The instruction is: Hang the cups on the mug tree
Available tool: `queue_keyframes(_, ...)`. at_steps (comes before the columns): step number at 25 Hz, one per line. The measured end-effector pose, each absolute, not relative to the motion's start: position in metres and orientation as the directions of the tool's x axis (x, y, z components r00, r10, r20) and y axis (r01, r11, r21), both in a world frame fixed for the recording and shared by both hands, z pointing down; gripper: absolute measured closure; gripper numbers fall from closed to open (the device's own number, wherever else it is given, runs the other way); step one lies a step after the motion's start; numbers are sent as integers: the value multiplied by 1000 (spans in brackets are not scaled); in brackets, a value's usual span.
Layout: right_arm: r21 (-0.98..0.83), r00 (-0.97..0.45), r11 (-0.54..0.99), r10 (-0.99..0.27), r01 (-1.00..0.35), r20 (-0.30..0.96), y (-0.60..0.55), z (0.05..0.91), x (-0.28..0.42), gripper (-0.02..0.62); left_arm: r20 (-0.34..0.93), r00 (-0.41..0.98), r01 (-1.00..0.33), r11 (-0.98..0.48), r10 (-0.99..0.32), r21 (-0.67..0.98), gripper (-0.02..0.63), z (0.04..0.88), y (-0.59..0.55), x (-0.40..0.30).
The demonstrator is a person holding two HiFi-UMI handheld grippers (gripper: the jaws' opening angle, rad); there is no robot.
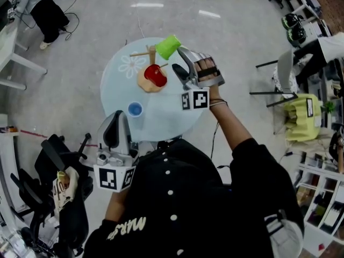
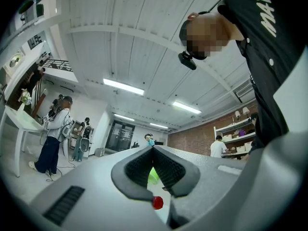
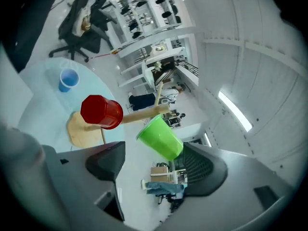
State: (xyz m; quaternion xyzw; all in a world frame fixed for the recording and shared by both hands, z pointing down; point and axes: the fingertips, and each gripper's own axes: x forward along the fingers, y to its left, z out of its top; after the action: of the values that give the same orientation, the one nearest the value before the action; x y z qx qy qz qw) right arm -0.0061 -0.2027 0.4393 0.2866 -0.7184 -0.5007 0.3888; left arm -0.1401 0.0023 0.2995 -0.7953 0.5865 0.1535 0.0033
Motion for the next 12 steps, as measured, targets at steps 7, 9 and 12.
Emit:
queue_keyframes(7, 408, -658, 701, -705, -585, 266, -160, 444, 9, 212, -218, 282, -932, -321, -934, 167, 612, 312, 3, -141)
queue_keyframes(9, 279, -686, 732, -680, -621, 258, -147, 452, 12, 212, -207, 285, -932, -321, -936, 168, 612, 315, 2, -140)
queue_keyframes(12, 247, -722, 769, -638, -589, 266, -119, 474, 8, 212, -188, 283, -934, -315, -940, 169, 612, 319, 2, -140)
